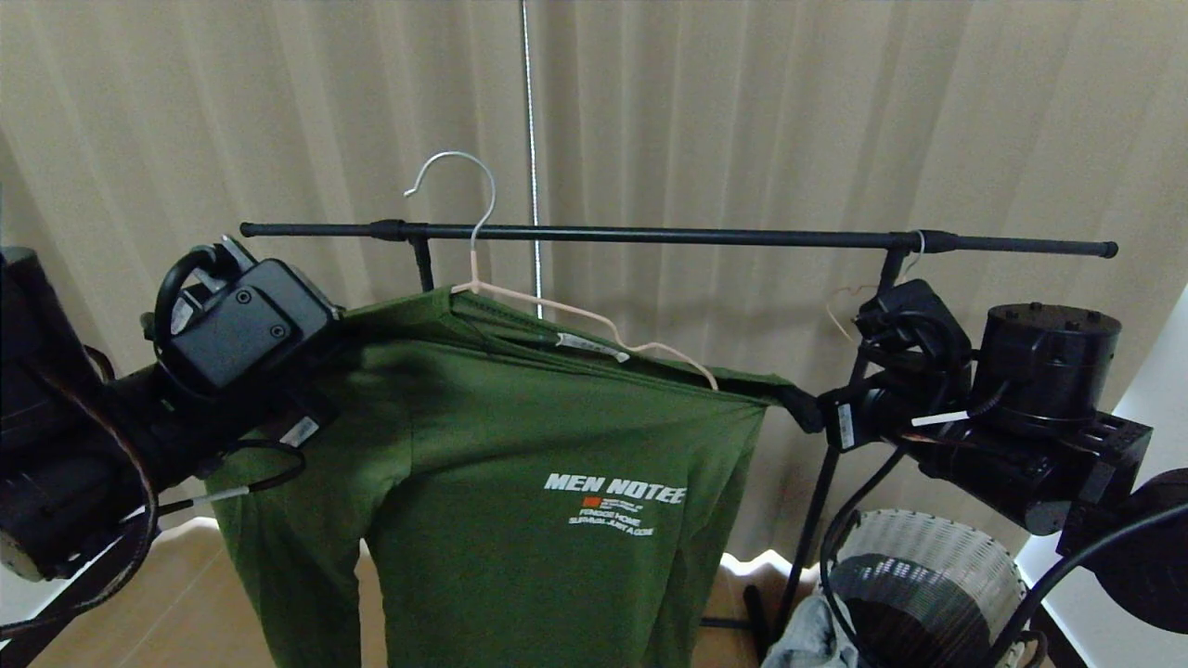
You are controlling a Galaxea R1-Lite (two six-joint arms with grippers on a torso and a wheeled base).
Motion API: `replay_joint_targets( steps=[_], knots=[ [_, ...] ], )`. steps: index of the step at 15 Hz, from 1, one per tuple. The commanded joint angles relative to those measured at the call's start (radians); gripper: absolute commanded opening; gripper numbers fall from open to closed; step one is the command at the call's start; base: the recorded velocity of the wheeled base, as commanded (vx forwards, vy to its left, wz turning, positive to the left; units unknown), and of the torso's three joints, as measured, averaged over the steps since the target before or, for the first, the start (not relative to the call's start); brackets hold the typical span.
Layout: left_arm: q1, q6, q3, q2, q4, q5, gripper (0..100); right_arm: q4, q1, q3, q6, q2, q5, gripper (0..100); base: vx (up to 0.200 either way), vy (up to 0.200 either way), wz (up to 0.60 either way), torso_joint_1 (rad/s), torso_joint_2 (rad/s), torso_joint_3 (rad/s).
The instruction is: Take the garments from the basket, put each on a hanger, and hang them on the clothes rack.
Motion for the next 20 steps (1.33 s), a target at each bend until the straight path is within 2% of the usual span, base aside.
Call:
replay_joint_targets(
  steps=[1, 3, 6, 9, 12, 14, 16, 20],
  knots=[
    [-0.002, 0.011, 0.021, 0.001, 0.001, 0.000, 0, 0.000, 0.002, -0.025, 0.000, 0.002, 0.003, 100, 0.000, 0.000, 0.00, 0.000, 0.00, 0.000],
    [0.000, 0.038, 0.039, 0.007, -0.001, 0.002, 0, 0.038, 0.039, -0.055, 0.000, -0.024, 0.006, 100, 0.000, 0.000, 0.00, 0.000, 0.00, 0.000],
    [-0.002, 0.049, 0.052, 0.008, 0.001, 0.003, 0, 0.158, 0.109, -0.114, 0.000, -0.095, 0.012, 100, 0.000, 0.000, 0.00, 0.000, 0.00, 0.000],
    [-0.002, 0.054, 0.059, 0.015, -0.001, 0.005, 0, 0.227, 0.191, -0.169, 0.000, -0.111, 0.012, 100, 0.000, 0.000, 0.00, 0.000, 0.00, 0.000],
    [0.000, 0.054, 0.055, 0.011, -0.013, 0.048, 0, 0.235, 0.257, -0.163, -0.001, -0.127, 0.012, 100, 0.000, 0.000, 0.00, 0.000, 0.00, 0.000],
    [0.006, 0.052, 0.066, 0.015, -0.038, 0.074, 0, 0.233, 0.263, -0.181, -0.043, -0.128, 0.013, 100, 0.000, 0.000, 0.00, 0.000, 0.00, 0.000],
    [0.003, 0.052, 0.067, 0.025, -0.038, 0.078, 0, 0.230, 0.270, -0.198, -0.075, -0.121, 0.042, 100, 0.000, 0.000, 0.00, 0.000, 0.00, 0.000],
    [-0.002, 0.052, 0.067, 0.044, -0.071, 0.078, 0, 0.230, 0.296, -0.197, -0.108, -0.113, 0.045, 100, 0.000, 0.000, 0.00, 0.000, 0.00, 0.000]
  ],
)
